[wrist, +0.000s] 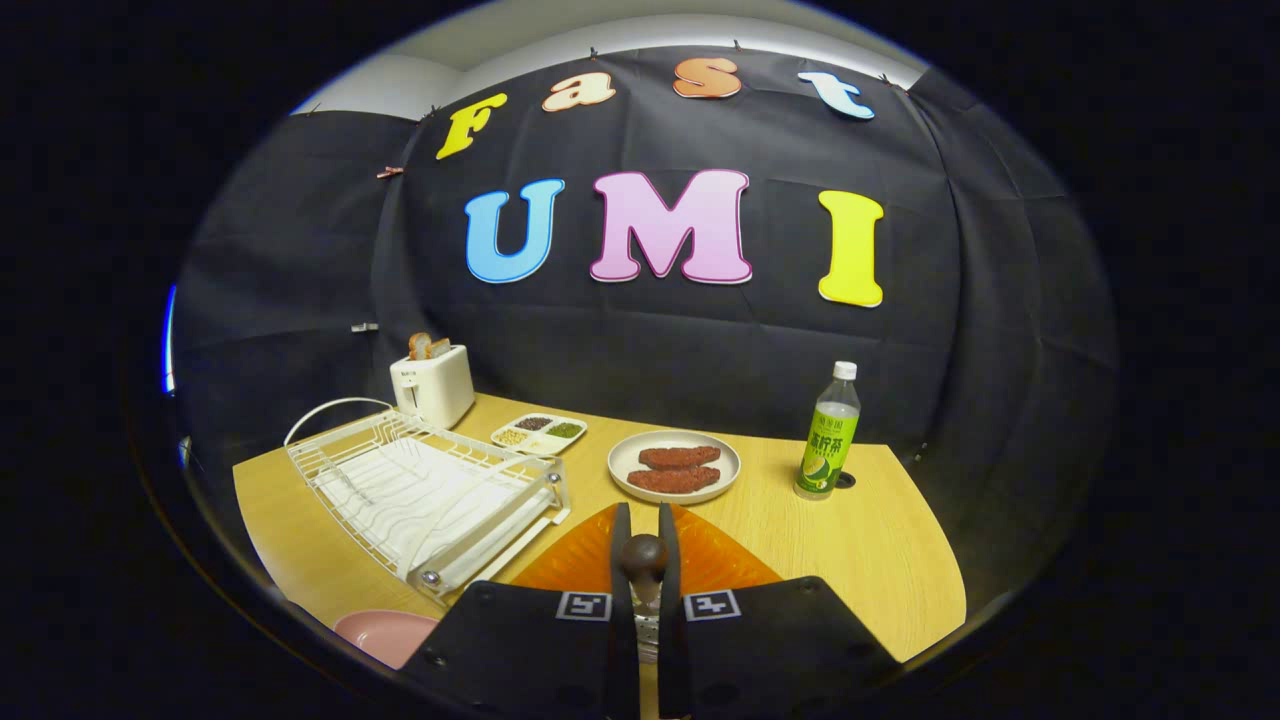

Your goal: Take the plate from the dish rack, then take the spoon from the basket and place it into the plate.

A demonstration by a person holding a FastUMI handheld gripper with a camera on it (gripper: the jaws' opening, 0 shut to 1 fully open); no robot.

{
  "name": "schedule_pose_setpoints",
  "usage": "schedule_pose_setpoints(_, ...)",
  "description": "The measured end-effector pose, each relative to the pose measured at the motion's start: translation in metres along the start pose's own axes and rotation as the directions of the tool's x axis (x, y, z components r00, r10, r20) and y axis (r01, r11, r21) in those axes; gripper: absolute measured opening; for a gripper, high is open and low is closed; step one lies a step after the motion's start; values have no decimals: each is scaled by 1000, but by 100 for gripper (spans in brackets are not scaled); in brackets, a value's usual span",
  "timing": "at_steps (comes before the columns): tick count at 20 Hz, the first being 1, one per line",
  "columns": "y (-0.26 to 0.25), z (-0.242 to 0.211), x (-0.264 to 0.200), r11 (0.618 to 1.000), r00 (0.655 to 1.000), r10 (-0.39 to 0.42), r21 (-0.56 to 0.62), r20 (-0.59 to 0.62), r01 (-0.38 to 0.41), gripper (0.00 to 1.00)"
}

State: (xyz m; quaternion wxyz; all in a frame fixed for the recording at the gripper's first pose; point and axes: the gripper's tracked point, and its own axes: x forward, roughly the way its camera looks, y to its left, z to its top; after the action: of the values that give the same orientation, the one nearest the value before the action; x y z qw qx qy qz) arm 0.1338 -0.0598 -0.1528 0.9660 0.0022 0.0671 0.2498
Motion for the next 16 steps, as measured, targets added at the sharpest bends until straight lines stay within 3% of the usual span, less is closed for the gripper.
schedule_pose_setpoints(9, 36, 65, -43, 993, 991, 119, -30, 58, -118, 11)
schedule_pose_setpoints(16, 107, 32, -69, 947, 947, 320, -29, 18, -320, 11)
